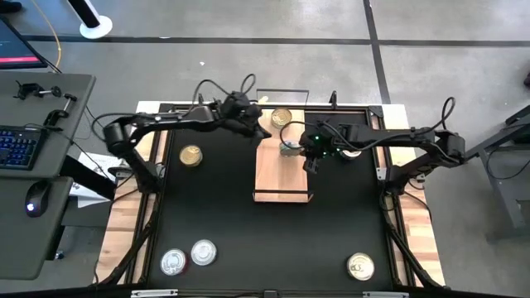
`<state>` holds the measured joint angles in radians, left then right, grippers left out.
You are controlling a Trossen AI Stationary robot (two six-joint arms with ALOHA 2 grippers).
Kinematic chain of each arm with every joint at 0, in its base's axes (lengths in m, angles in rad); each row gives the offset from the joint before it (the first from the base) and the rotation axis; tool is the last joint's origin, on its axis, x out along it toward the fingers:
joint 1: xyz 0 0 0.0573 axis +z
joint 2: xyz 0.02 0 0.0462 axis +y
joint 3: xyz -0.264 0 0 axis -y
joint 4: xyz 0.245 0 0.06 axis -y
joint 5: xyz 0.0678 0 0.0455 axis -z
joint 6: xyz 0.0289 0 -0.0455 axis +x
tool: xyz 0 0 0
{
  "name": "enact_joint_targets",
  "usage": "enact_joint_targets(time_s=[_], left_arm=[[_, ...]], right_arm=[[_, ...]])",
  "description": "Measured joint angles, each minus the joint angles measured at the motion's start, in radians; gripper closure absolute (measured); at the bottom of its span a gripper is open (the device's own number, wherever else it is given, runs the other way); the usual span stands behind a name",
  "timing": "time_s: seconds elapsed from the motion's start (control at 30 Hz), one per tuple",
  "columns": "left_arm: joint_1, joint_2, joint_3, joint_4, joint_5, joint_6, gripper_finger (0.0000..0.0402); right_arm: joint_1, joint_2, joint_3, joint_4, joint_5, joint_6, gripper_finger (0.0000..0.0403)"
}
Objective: Stack canned seafood by type on shelf
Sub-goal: Put the white-green tuna can on the shelf
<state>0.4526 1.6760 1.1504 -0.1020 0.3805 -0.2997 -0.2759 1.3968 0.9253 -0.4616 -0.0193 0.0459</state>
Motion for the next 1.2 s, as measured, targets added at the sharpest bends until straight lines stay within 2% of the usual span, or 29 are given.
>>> enact_joint_targets(time_s=[0.1, 0.3, 0.37, 0.6, 0.7, 0.87, 1.2], left_arm=[[-0.009, 0.054, 0.036, 0.011, 0.013, 0.014, 0.0401], [-0.033, 0.118, 0.040, 0.194, 0.115, -0.008, 0.0401], [-0.038, 0.133, 0.041, 0.201, 0.088, 0.004, 0.0401], [-0.055, 0.163, 0.040, 0.209, -0.164, 0.099, 0.0402], [-0.075, 0.164, 0.040, 0.205, -0.234, 0.163, 0.0401], [-0.105, 0.173, 0.040, 0.200, -0.242, 0.240, 0.0401], [-0.120, 0.208, 0.039, 0.202, -0.261, 0.202, 0.0401]], right_arm=[[-0.006, 0.002, -0.017, -0.007, 0.002, 0.000, 0.0402], [-0.005, 0.040, -0.025, 0.004, 0.001, -0.002, 0.0403], [-0.005, 0.043, -0.025, 0.011, 0.001, -0.006, 0.0403], [-0.005, 0.043, -0.025, 0.019, 0.000, -0.025, 0.0403], [-0.005, 0.043, -0.025, 0.027, -0.007, -0.027, 0.0403], [-0.005, 0.043, -0.025, 0.056, -0.010, -0.032, 0.0403], [-0.005, 0.043, -0.025, 0.078, -0.011, -0.045, 0.0403]])
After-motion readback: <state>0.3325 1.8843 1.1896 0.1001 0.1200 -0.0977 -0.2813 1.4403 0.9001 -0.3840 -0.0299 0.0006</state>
